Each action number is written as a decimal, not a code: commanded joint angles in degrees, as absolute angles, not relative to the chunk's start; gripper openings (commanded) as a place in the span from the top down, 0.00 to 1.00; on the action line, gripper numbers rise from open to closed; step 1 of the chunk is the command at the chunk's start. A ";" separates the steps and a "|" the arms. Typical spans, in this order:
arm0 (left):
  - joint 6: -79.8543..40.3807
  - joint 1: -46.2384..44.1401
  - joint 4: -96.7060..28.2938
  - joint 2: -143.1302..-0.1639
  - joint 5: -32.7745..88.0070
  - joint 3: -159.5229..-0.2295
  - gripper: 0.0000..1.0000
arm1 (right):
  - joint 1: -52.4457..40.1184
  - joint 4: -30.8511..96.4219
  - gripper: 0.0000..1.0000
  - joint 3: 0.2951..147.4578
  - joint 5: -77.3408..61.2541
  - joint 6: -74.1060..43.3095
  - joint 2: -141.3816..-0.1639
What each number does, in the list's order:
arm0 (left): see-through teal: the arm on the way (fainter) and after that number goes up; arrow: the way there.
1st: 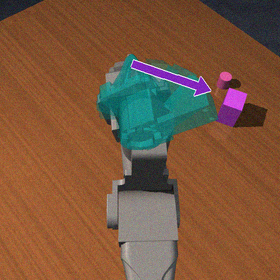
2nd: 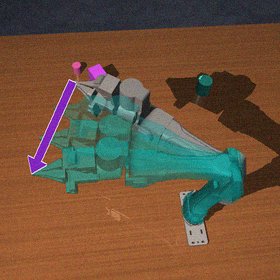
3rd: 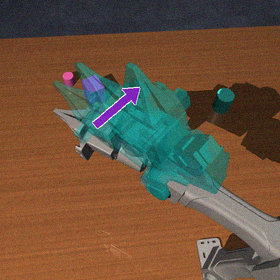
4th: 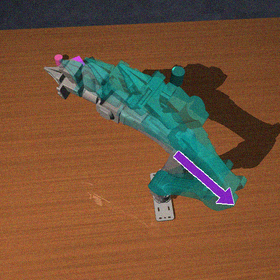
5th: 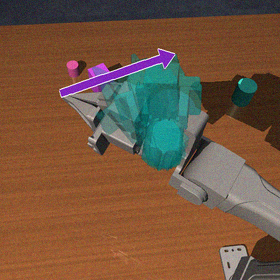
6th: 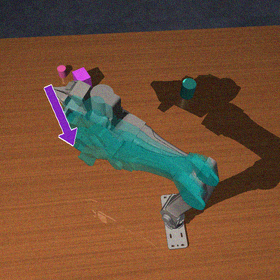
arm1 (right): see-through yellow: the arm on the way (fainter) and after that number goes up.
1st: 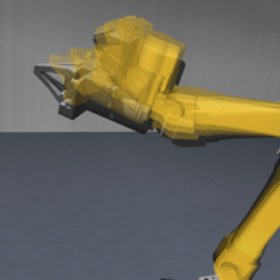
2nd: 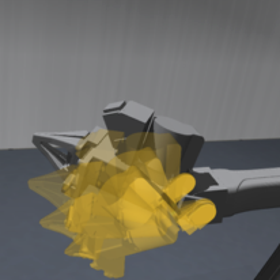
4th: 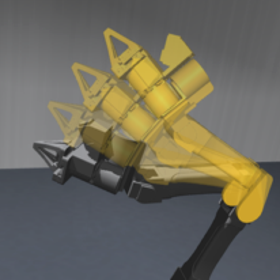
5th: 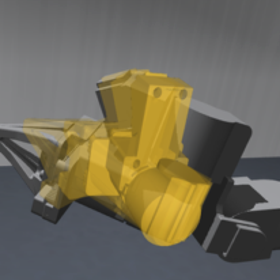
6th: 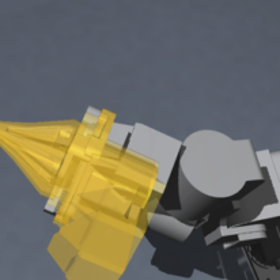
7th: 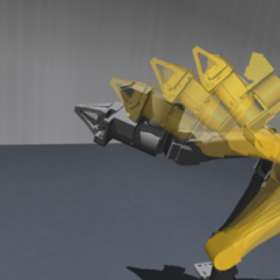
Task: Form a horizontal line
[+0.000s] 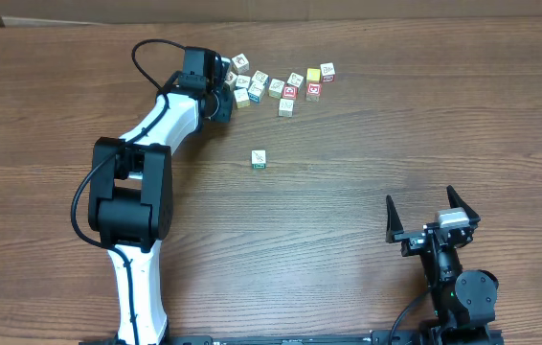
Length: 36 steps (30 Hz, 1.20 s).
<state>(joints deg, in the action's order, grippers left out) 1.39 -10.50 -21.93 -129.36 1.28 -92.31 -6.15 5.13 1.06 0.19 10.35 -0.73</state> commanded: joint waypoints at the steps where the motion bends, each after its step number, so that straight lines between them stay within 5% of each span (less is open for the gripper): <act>1: -0.47 -10.68 -23.11 -126.85 0.89 -92.53 0.62 | -6.37 4.82 0.00 0.45 -0.14 10.39 -0.16; 3: -0.49 -10.68 -24.16 -125.71 0.89 -92.53 0.62 | -6.37 4.82 0.00 0.45 -0.14 10.39 -0.16; 10: -0.03 -10.68 -23.86 -124.84 0.89 -92.53 0.37 | -6.37 4.82 0.00 0.45 -0.14 10.39 -0.16; 36: 0.14 -10.59 -17.21 -125.38 -2.63 -91.09 0.41 | -6.37 4.82 0.00 0.45 -0.14 10.39 -0.16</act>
